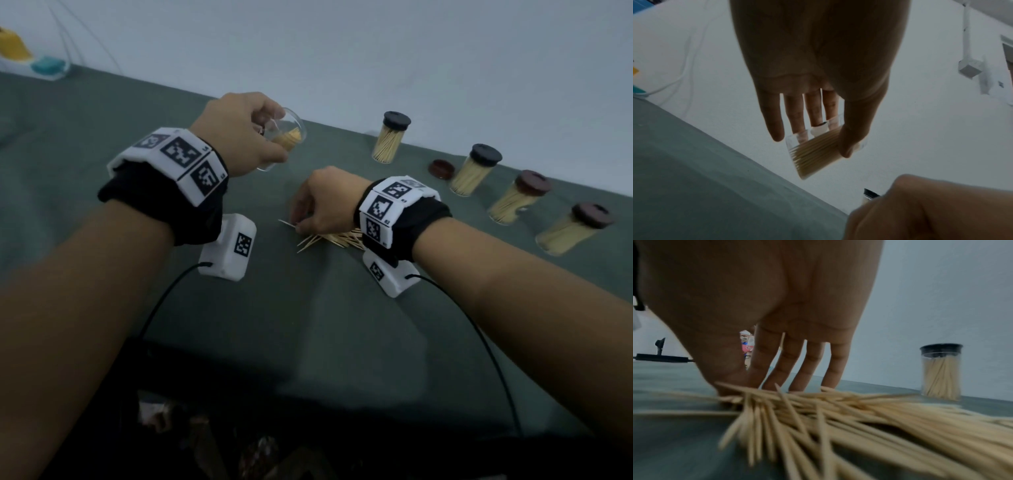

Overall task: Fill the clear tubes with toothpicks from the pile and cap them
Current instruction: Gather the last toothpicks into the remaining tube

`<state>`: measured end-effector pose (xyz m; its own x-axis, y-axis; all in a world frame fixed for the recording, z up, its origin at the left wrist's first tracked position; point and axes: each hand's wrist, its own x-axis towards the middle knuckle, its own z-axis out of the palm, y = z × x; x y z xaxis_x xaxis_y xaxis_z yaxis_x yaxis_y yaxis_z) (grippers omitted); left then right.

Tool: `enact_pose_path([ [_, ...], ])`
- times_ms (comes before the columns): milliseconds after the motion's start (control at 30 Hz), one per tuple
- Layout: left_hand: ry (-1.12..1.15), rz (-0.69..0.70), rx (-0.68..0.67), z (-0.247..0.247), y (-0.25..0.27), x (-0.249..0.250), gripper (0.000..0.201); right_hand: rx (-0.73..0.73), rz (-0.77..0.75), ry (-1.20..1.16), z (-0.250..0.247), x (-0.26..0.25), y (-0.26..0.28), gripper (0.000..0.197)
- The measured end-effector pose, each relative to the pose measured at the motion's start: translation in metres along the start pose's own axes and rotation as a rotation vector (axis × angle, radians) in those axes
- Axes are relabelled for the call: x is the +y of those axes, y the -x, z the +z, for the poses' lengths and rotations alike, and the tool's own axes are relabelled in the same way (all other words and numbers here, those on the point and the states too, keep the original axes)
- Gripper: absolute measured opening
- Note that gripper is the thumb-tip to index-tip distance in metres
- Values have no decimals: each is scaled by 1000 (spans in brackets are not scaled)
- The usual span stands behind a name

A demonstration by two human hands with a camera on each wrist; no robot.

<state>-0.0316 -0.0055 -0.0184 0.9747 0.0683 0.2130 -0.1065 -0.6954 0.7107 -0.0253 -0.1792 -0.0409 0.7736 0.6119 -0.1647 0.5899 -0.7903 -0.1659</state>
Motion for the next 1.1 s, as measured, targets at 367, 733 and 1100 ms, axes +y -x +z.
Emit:
enact_pose_path([
  [367,-30,63,-60,17,2,19,50,53,200,-73,-12,56,32,6],
  [733,-56,107,-118,29,3,24,51,-62,438,24,-13,90,24,56],
  [1100,-79,134,-145,36,6,28,55,-101,246,59,-3,52,47,80],
])
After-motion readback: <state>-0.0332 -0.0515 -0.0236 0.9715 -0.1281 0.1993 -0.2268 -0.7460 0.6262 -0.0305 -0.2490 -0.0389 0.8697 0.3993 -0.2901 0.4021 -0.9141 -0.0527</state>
